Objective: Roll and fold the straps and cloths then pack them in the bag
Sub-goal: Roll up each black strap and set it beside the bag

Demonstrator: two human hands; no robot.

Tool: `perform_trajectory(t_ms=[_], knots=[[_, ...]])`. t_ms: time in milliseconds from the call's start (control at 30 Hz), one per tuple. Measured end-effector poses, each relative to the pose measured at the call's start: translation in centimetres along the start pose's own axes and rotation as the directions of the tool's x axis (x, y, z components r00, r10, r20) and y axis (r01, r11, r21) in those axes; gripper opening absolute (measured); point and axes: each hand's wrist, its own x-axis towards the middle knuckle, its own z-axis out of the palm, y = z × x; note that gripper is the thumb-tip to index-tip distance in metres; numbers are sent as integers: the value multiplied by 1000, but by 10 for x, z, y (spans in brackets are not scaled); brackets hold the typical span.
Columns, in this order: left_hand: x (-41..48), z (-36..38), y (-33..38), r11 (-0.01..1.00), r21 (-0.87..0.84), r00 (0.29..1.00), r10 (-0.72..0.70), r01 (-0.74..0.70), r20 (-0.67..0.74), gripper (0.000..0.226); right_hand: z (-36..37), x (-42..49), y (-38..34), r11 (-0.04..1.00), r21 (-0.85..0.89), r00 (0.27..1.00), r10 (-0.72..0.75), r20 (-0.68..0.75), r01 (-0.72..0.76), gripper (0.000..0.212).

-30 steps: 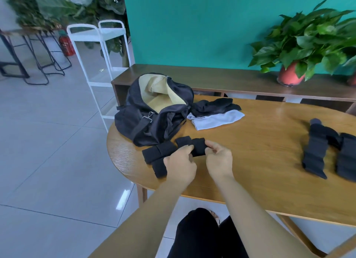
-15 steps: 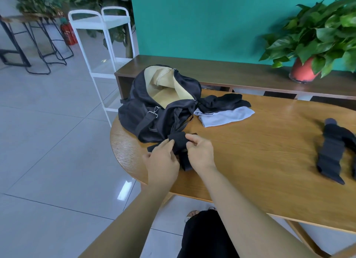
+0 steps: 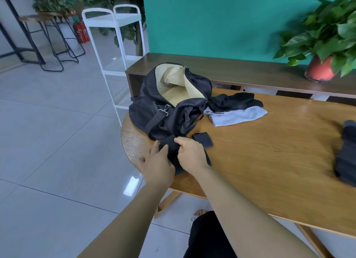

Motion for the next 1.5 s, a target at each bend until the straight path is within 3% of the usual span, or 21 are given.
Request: perform_trajectory(t_ms=[300, 467, 667, 900, 1000, 1167, 1267, 1500], knots=[[-9, -7, 32, 986, 41, 985, 162, -164, 61, 57, -37, -16, 11, 995, -87, 996, -62, -70, 56, 44], [-22, 4, 80, 965, 15, 961, 260, -263, 92, 54, -74, -35, 39, 991, -132, 988, -3, -157, -18, 32], [-41, 22, 147, 922, -23, 915, 386, -386, 115, 57, -133, -60, 97, 980, -141, 964, 105, -244, -143, 48], [-65, 55, 229, 829, -109, 808, 559, -549, 185, 57, -204, -96, 182, 950, -40, 883, 271, -384, -309, 47], [-72, 71, 258, 796, -127, 770, 604, -591, 204, 53, -227, -109, 216, 920, -76, 827, 305, -473, -383, 45], [-79, 94, 281, 761, -147, 727, 647, -632, 230, 61, -256, -123, 254, 784, -155, 732, 463, -500, -601, 38], [-80, 104, 284, 759, -145, 724, 649, -634, 234, 54, -257, -128, 263, 730, -235, 753, 545, -369, -642, 37], [-78, 109, 272, 782, -100, 752, 619, -615, 227, 51, -223, -131, 237, 781, -373, 863, 417, -286, -501, 38]])
